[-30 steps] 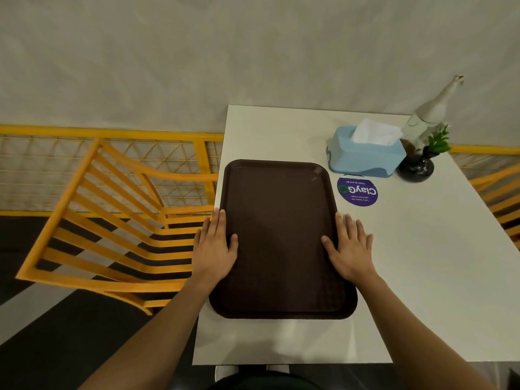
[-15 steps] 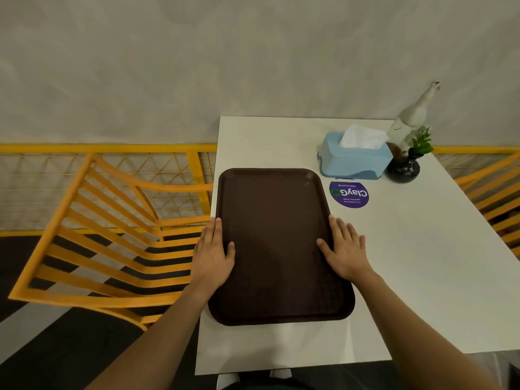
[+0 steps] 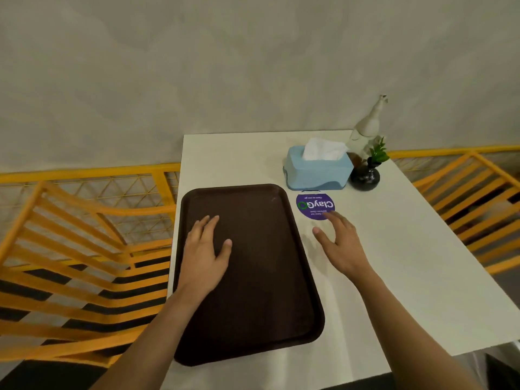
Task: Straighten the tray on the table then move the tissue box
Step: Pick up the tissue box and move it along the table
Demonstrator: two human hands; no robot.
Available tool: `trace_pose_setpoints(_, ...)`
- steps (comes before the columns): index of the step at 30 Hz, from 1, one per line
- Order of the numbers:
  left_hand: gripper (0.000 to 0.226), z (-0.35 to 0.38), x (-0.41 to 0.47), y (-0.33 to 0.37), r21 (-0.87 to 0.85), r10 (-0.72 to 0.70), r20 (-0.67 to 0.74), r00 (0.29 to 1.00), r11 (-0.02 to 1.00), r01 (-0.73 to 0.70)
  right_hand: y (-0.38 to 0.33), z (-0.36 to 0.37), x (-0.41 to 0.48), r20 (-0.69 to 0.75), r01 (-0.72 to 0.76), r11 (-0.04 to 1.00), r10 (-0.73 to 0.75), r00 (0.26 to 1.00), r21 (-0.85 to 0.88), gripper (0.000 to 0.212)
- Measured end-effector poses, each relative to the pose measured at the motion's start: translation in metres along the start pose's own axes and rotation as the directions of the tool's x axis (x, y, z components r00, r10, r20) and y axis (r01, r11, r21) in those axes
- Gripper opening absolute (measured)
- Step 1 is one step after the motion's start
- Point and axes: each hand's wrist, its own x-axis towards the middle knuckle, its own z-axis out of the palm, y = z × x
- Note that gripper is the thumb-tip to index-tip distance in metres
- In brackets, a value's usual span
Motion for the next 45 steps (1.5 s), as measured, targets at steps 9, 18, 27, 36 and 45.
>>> trace_pose_setpoints(9, 0.081, 0.083, 0.095, 0.116, -0.211, 0.055, -0.017, 0.998, 0.976, -0.057, 0.043, -0.058, 0.113, -0.169, 0.109, 0.979, -0.079, 0.982, 0.175, 0.058)
trace_pose_setpoints(18, 0.110, 0.161, 0.166, 0.158, -0.262, -0.108, 0.034, 0.994, 0.958, 0.113, 0.080, -0.047, 0.185, -0.071, 0.055, 0.966, -0.038, 0.997, 0.253, 0.078)
trace_pose_setpoints(27, 0.110, 0.182, 0.210, 0.158, -0.218, -0.122, 0.087, 0.989, 0.966, 0.139, 0.092, -0.032, 0.198, 0.039, 0.001, 0.907, -0.019, 0.999, 0.421, 0.077)
trace_pose_setpoints(36, 0.070, 0.194, 0.212, 0.156, -0.322, -0.125, 0.115, 0.986, 0.934, 0.156, 0.093, -0.019, 0.210, 0.005, -0.007, 0.928, 0.006, 1.000, 0.372, 0.073)
trace_pose_setpoints(45, 0.067, 0.188, 0.212, 0.160, -0.372, -0.094, 0.096, 0.991, 0.920, 0.123, 0.090, -0.011, 0.208, -0.051, -0.021, 0.919, 0.045, 0.998, 0.393, 0.067)
